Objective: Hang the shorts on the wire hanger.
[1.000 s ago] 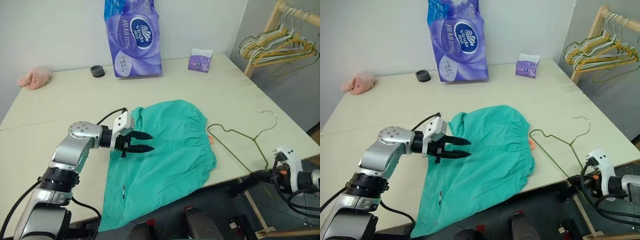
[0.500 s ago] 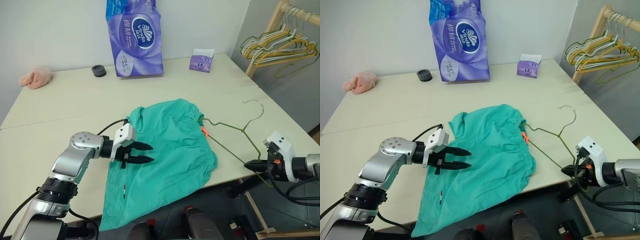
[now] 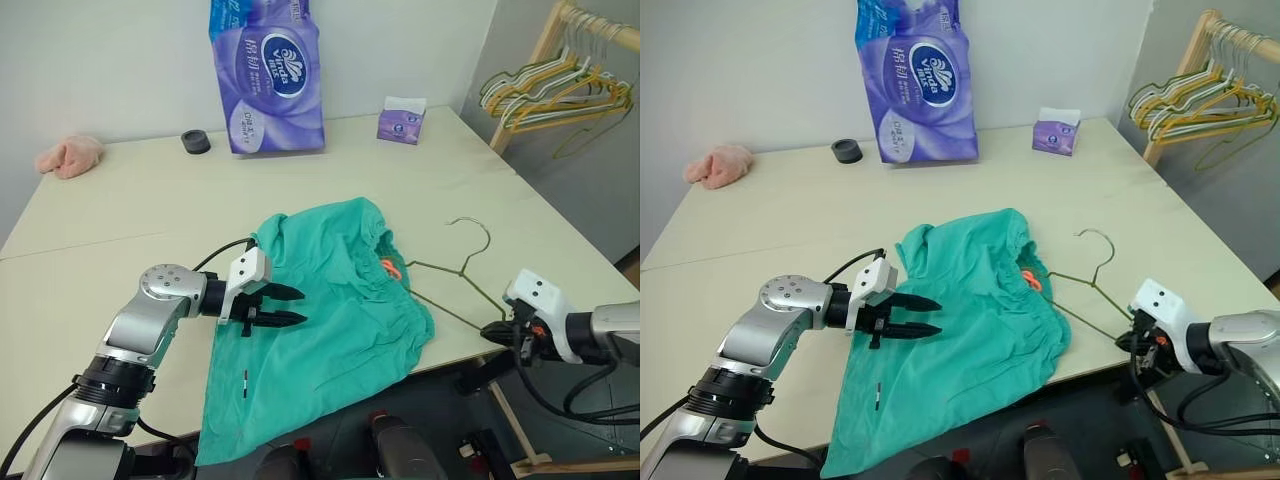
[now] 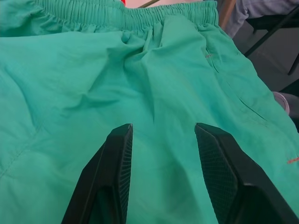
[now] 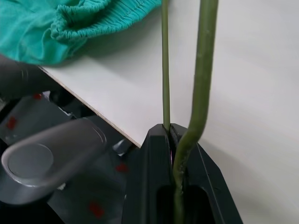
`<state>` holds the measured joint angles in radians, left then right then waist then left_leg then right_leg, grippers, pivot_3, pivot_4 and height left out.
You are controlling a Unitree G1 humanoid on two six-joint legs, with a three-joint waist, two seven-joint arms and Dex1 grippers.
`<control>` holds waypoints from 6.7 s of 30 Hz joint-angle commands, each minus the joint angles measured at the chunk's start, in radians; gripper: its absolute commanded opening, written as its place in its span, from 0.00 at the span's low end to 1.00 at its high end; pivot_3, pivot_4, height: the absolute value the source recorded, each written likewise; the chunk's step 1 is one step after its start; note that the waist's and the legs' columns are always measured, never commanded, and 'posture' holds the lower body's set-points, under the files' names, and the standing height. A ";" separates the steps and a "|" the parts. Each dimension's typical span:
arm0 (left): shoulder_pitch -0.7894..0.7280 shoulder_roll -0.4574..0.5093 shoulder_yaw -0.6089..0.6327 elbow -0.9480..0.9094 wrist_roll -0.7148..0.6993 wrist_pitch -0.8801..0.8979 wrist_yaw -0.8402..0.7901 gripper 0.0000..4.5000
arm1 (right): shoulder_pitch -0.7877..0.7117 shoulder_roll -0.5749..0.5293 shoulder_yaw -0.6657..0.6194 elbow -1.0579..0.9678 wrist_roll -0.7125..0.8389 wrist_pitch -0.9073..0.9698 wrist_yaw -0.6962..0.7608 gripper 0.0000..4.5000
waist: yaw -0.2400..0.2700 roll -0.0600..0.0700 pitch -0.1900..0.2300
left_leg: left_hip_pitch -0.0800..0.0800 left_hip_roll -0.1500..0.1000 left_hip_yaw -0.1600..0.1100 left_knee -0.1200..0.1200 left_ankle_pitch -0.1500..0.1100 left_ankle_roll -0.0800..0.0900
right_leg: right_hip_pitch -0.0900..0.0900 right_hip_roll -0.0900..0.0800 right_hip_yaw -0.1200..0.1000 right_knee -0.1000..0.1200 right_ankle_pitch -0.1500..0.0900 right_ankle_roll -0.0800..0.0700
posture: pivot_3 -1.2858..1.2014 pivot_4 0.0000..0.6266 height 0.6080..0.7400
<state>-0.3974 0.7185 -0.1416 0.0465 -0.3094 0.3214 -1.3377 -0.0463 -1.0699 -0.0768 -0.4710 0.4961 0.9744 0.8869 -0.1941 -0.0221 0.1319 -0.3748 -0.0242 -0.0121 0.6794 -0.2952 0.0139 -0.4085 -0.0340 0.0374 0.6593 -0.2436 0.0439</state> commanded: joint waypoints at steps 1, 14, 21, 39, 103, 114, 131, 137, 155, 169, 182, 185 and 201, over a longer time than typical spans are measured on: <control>-0.029 -0.016 0.027 0.003 -0.023 0.006 0.020 0.49 | -0.059 0.040 -0.050 0.053 0.060 0.096 -0.027 0.00 | 0.000 0.000 0.000 | 0.000 0.000 0.000 0.000 0.000 0.000 | 0.000 0.000 0.000 0.000 0.000 0.000 | 0.40 0.19 1.00; -0.182 -0.064 0.095 0.079 -0.073 0.059 0.080 0.49 | -0.396 0.312 -0.054 0.341 0.208 0.530 -0.142 0.00 | -0.002 0.001 0.000 | 0.000 0.000 0.000 0.000 0.000 0.000 | 0.000 0.000 0.000 0.001 0.003 -0.005 | 0.40 0.20 1.00; -0.200 -0.067 0.113 0.079 -0.073 0.062 0.110 0.49 | -0.543 0.451 -0.069 0.443 0.186 0.559 -0.232 0.00 | -0.002 0.001 0.000 | -0.001 0.000 -0.001 0.000 0.000 0.000 | -0.001 0.000 0.000 0.002 0.003 -0.005 | 0.41 0.18 1.00; -0.495 0.041 0.131 0.305 -0.019 -0.056 -0.010 0.99 | -0.535 0.295 0.286 0.125 -0.006 0.091 -0.144 0.00 | -0.003 0.001 -0.001 | -0.010 -0.001 0.000 0.001 0.000 0.000 | -0.012 -0.001 0.000 0.004 0.005 -0.004 | 0.42 0.14 1.00; -0.482 0.058 -0.159 0.419 0.139 -0.510 -0.277 0.00 | -0.471 0.009 0.300 0.292 -0.403 -0.710 0.238 0.58 | -0.027 0.002 -0.001 | -0.010 -0.001 0.000 0.002 0.000 0.000 | -0.012 -0.001 0.000 0.005 0.005 -0.004 | 0.41 0.16 1.00; -0.435 0.013 -0.009 0.371 0.057 -0.247 -0.109 0.00 | -0.067 0.156 -0.075 0.154 -0.192 -0.563 0.047 0.99 | -0.019 0.001 -0.001 | -0.009 0.000 0.000 0.002 0.000 0.000 | -0.011 0.000 0.000 0.007 0.005 -0.004 | 0.41 0.18 1.00; -0.351 0.024 0.021 0.243 0.053 -0.157 -0.089 0.00 | 0.146 0.522 0.096 -0.209 -0.117 -0.262 -0.277 0.99 | 0.006 0.002 -0.002 | -0.008 -0.001 0.000 0.003 0.000 0.000 | -0.010 -0.001 0.001 0.007 0.005 -0.004 | 0.42 0.18 1.00; -0.348 0.023 0.023 0.241 0.053 -0.159 -0.089 0.00 | 0.139 0.537 0.132 -0.169 -0.167 -0.278 -0.327 0.99 | 0.003 0.002 -0.002 | -0.008 -0.001 0.000 0.003 0.000 0.000 | -0.010 0.000 0.000 0.007 0.005 -0.004 | 0.42 0.18 1.00; -0.323 0.028 0.046 0.209 0.041 -0.136 -0.053 0.00 | 0.022 0.679 0.139 0.021 -0.205 -0.321 -0.451 0.02 | 0.003 0.002 -0.002 | -0.008 -0.001 0.000 0.003 0.000 0.000 | -0.011 0.000 0.000 0.007 0.005 -0.005 | 0.43 0.18 1.00; -0.286 0.207 0.073 0.119 -0.044 0.012 -0.209 0.00 | -0.149 0.492 -0.140 0.126 0.138 -0.170 -0.203 0.01 | 0.003 0.002 -0.002 | -0.008 -0.001 -0.001 0.002 0.000 0.000 | -0.010 0.000 0.000 0.007 0.005 -0.005 | 0.43 0.18 1.00; -0.395 0.191 0.088 0.216 -0.064 0.033 -0.208 0.00 | -0.132 0.473 -0.128 0.112 0.145 -0.197 -0.227 0.01 | 0.006 0.002 -0.002 | -0.009 -0.001 0.000 0.002 0.000 0.000 | -0.010 0.000 0.000 0.007 0.005 -0.004 | 0.43 0.17 1.00; -0.379 0.197 0.093 0.169 -0.113 0.096 -0.226 0.00 | -0.127 0.481 -0.123 0.109 0.145 -0.199 -0.237 0.01 | 0.005 0.002 -0.002 | -0.008 -0.001 0.000 0.002 0.000 0.000 | -0.010 0.000 0.000 0.007 0.005 -0.004 | 0.43 0.17 1.00; -0.329 0.280 0.049 0.181 -0.039 -0.044 -0.275 0.00 | -0.138 0.466 -0.113 0.131 0.141 -0.209 -0.241 0.01 | 0.007 0.002 -0.002 | -0.008 -0.001 0.000 0.002 0.000 0.000 | -0.011 0.000 0.000 0.007 0.005 -0.004 | 0.43 0.17 1.00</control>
<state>-0.7086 0.9566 -0.1228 0.1968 -0.3729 0.3001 -1.6047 -0.1783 -0.5798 -0.1412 -0.3568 0.6500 0.7729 0.6695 -0.1868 -0.0202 0.1301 -0.3831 -0.0248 -0.0120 0.6817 -0.2949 0.0141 -0.4191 -0.0340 0.0380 0.6663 -0.2390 0.0394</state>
